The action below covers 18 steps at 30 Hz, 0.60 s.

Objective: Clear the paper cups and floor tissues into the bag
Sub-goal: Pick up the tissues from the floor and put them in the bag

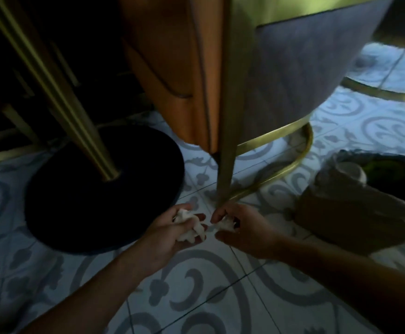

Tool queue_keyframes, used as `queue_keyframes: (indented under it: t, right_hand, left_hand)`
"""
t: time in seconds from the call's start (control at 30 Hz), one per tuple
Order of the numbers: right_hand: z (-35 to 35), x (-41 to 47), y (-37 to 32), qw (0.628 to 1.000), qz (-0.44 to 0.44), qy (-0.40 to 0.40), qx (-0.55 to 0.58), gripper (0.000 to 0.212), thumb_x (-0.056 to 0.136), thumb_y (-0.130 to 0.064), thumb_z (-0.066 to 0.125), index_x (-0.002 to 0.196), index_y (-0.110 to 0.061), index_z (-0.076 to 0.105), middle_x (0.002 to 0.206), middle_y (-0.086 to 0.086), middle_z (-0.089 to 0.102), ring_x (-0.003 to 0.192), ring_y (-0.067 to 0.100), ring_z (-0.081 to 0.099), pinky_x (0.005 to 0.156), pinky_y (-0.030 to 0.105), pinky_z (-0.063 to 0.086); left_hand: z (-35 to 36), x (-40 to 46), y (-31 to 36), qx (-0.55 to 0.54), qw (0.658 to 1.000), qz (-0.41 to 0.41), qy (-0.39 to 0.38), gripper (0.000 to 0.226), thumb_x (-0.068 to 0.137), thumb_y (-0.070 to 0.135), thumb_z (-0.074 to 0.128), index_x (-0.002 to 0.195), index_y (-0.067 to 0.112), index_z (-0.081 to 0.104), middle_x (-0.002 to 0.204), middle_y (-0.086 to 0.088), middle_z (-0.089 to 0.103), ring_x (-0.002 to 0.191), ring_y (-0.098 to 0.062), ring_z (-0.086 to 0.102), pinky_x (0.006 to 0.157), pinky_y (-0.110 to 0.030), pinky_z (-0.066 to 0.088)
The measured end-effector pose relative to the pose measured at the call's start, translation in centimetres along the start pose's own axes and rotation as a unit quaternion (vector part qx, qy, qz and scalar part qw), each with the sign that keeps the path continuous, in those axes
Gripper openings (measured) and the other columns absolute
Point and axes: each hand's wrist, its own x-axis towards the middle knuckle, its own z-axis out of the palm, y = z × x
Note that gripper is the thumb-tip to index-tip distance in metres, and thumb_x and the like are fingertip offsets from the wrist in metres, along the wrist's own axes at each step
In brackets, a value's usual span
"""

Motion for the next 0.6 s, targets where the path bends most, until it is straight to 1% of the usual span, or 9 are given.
queue_keyframes:
  t: [0.07, 0.17, 0.27, 0.33, 0.43, 0.5, 0.6]
  right_hand:
    - [-1.4, -0.9, 0.4, 0.999, 0.020, 0.033, 0.038, 0.025, 0.082, -0.021, 0.070, 0.098, -0.032, 0.055, 0.097, -0.011, 0.056, 0.085, 0.004, 0.058, 0.070, 0.021, 0.051]
    - [-3.1, -3.2, -0.4, 0.992, 0.049, 0.072, 0.092, 0.025, 0.080, -0.019, 0.071, 0.098, -0.029, 0.057, 0.095, -0.011, 0.058, 0.083, 0.006, 0.060, 0.072, 0.024, 0.054]
    - [-5.0, -6.4, -2.6, 0.983, 0.077, 0.088, 0.141, 0.022, 0.081, -0.020, 0.071, 0.097, -0.027, 0.058, 0.092, -0.011, 0.060, 0.082, 0.003, 0.060, 0.072, 0.023, 0.055]
    - [-6.6, -8.5, -4.3, 0.975, 0.089, 0.101, 0.176, 0.021, 0.081, -0.020, 0.071, 0.097, -0.025, 0.060, 0.094, -0.010, 0.062, 0.083, 0.003, 0.062, 0.073, 0.022, 0.056]
    - [-9.5, -11.5, -6.4, 0.959, 0.112, 0.132, 0.224, 0.021, 0.080, -0.018, 0.073, 0.096, -0.024, 0.061, 0.092, -0.011, 0.065, 0.082, 0.003, 0.063, 0.070, 0.018, 0.053]
    - [-11.6, -13.3, -7.8, 0.953, 0.133, 0.137, 0.235, 0.022, 0.080, -0.018, 0.074, 0.095, -0.027, 0.061, 0.091, -0.012, 0.066, 0.082, 0.003, 0.064, 0.070, 0.019, 0.054]
    - [-15.0, -15.7, -9.9, 0.942, 0.174, 0.155, 0.240, 0.024, 0.079, -0.022, 0.075, 0.093, -0.032, 0.058, 0.086, -0.014, 0.063, 0.079, 0.001, 0.062, 0.066, 0.013, 0.049]
  left_hand:
    - [1.9, -0.3, 1.1, 0.011, 1.000, -0.013, 0.001, 0.027, 0.093, 0.001, 0.055, 0.118, 0.012, 0.061, 0.117, -0.015, 0.070, 0.098, -0.028, 0.070, 0.065, -0.034, 0.062]
    - [5.0, -2.4, 2.7, 0.041, 0.998, -0.048, -0.002, 0.030, 0.093, 0.000, 0.056, 0.121, 0.010, 0.059, 0.111, -0.013, 0.071, 0.095, -0.027, 0.069, 0.064, -0.034, 0.062]
    - [8.1, -5.3, 4.7, 0.062, 0.993, -0.096, -0.008, 0.029, 0.093, 0.000, 0.055, 0.121, 0.008, 0.057, 0.108, -0.014, 0.070, 0.091, -0.025, 0.068, 0.061, -0.033, 0.062]
    - [10.3, -7.3, 6.2, 0.058, 0.991, -0.124, -0.008, 0.025, 0.094, 0.000, 0.054, 0.119, 0.005, 0.057, 0.105, -0.015, 0.069, 0.086, -0.023, 0.069, 0.061, -0.033, 0.062]
    - [13.5, -10.2, 8.7, 0.062, 0.984, -0.167, -0.018, 0.018, 0.095, 0.000, 0.053, 0.111, 0.002, 0.060, 0.098, -0.015, 0.070, 0.078, -0.020, 0.070, 0.062, -0.030, 0.062]
    - [15.5, -11.9, 10.4, 0.057, 0.980, -0.191, -0.026, 0.018, 0.094, -0.001, 0.053, 0.111, -0.002, 0.060, 0.100, -0.016, 0.071, 0.079, -0.021, 0.070, 0.062, -0.029, 0.062]
    - [18.1, -13.9, 12.8, 0.069, 0.976, -0.207, -0.024, 0.023, 0.093, -0.003, 0.055, 0.115, -0.003, 0.058, 0.107, -0.020, 0.068, 0.077, -0.020, 0.071, 0.057, -0.026, 0.058]
